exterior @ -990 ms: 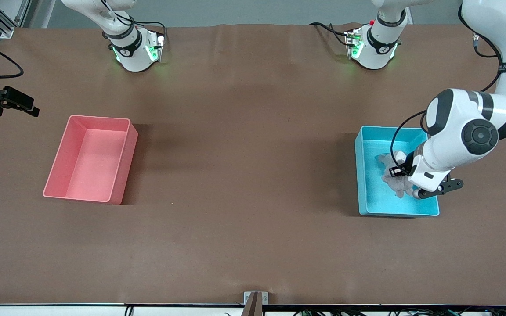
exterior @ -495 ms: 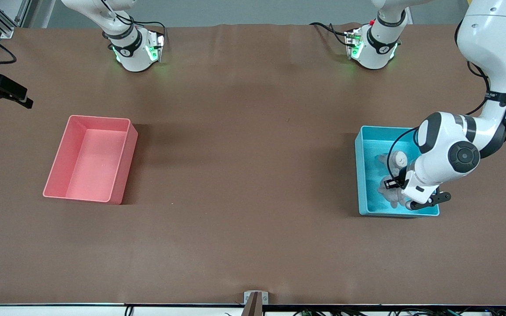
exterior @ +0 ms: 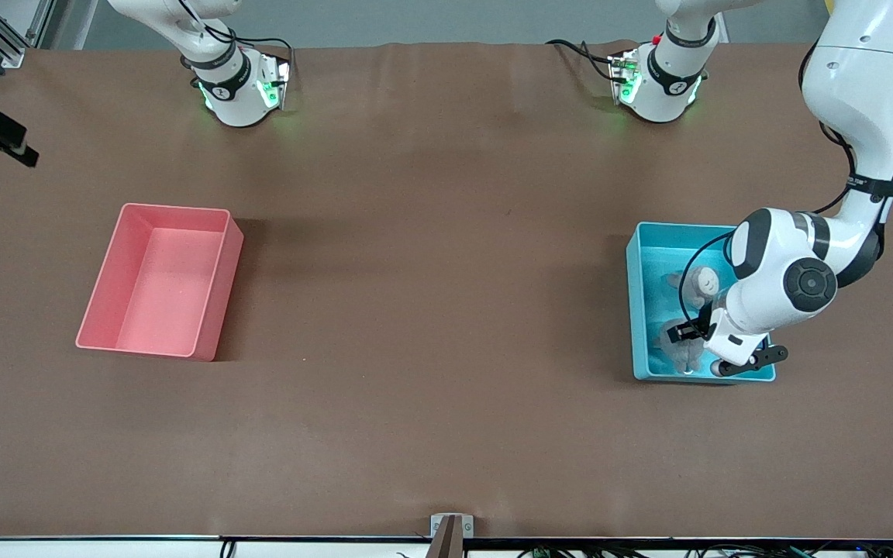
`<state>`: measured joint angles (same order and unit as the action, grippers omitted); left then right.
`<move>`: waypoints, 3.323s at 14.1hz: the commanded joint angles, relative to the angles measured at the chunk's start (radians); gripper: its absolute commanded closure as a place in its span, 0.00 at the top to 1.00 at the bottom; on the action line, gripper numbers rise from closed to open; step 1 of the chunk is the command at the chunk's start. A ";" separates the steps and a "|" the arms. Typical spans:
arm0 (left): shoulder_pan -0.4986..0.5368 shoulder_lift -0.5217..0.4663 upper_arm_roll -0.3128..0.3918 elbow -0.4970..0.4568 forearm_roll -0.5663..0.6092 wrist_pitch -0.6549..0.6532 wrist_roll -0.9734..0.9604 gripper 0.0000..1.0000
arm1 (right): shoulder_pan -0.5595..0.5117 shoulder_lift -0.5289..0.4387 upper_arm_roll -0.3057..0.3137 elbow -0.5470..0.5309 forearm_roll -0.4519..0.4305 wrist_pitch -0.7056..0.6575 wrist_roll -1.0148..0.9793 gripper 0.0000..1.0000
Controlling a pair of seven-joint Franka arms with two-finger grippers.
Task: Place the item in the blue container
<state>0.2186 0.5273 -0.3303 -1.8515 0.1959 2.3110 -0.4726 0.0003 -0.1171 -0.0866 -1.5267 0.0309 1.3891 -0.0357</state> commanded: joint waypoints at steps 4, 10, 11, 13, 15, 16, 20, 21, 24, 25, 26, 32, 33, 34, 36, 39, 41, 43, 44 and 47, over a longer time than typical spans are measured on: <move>0.054 -0.166 -0.010 0.005 0.010 -0.230 0.100 1.00 | 0.000 0.000 0.002 0.050 -0.008 -0.062 -0.003 1.00; 0.120 -0.429 -0.013 0.005 -0.143 -0.490 0.284 1.00 | 0.004 0.013 0.001 0.040 -0.020 -0.039 -0.007 1.00; 0.125 -0.475 -0.012 0.006 -0.163 -0.524 0.316 1.00 | 0.004 0.014 0.002 0.040 -0.020 -0.026 -0.007 1.00; 0.143 -0.538 -0.003 0.041 -0.184 -0.588 0.370 1.00 | 0.004 0.016 0.002 0.040 -0.023 -0.024 -0.009 1.00; 0.179 -0.544 -0.003 0.157 -0.214 -0.715 0.419 1.00 | 0.006 0.023 0.002 0.040 -0.049 -0.022 -0.027 1.00; 0.180 -0.544 -0.003 0.213 -0.220 -0.760 0.423 1.00 | 0.004 0.023 0.002 0.040 -0.051 -0.021 -0.056 1.00; 0.179 -0.544 -0.003 0.325 -0.219 -0.779 0.422 1.00 | 0.006 0.025 0.002 0.039 -0.051 -0.024 -0.047 1.00; 0.179 -0.544 -0.004 0.327 -0.220 -0.779 0.419 1.00 | 0.004 0.025 0.002 0.039 -0.048 -0.025 -0.041 1.00; 0.173 -0.543 -0.015 0.360 -0.220 -0.779 0.414 1.00 | 0.006 0.027 0.002 0.036 -0.036 -0.031 -0.032 1.00; 0.170 -0.541 -0.016 0.362 -0.222 -0.779 0.413 1.00 | 0.006 0.027 0.002 0.036 -0.033 -0.032 -0.030 1.00; 0.170 -0.540 -0.021 0.360 -0.223 -0.779 0.413 1.00 | 0.004 0.025 0.002 0.036 -0.020 -0.033 -0.030 1.00; 0.174 -0.523 -0.024 0.360 -0.228 -0.779 0.413 1.00 | 0.006 0.025 0.002 0.033 -0.011 -0.035 -0.044 1.00; 0.174 -0.523 -0.024 0.360 -0.228 -0.779 0.413 1.00 | 0.007 0.025 0.002 0.033 -0.011 -0.035 -0.046 1.00; 0.174 -0.523 -0.024 0.360 -0.228 -0.779 0.413 1.00 | 0.009 0.025 0.002 0.033 -0.011 -0.035 -0.046 1.00; 0.174 -0.521 -0.024 0.360 -0.228 -0.779 0.413 1.00 | 0.009 0.025 0.002 0.033 -0.011 -0.035 -0.046 1.00; 0.138 -0.517 -0.003 0.359 -0.225 -0.779 0.407 1.00 | 0.009 0.025 0.002 0.033 -0.011 -0.035 -0.046 1.00; 0.079 -0.517 0.057 0.359 -0.225 -0.779 0.411 1.00 | 0.009 0.025 0.002 0.033 -0.011 -0.035 -0.046 1.00; -0.008 -0.517 0.135 0.359 -0.225 -0.779 0.408 1.00 | 0.010 0.025 0.002 0.033 -0.011 -0.036 -0.046 1.00; -0.036 -0.518 0.163 0.359 -0.225 -0.779 0.408 1.00 | 0.010 0.025 0.002 0.031 -0.011 -0.036 -0.046 1.00; -0.083 -0.518 0.207 0.359 -0.225 -0.779 0.408 1.00 | 0.010 0.025 0.002 0.031 -0.011 -0.038 -0.046 1.00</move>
<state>0.1704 0.0021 -0.1574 -1.5185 -0.0148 1.5534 -0.0628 0.0031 -0.0865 -0.0799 -1.4871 0.0102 1.3541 -0.0763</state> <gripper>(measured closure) 0.000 0.000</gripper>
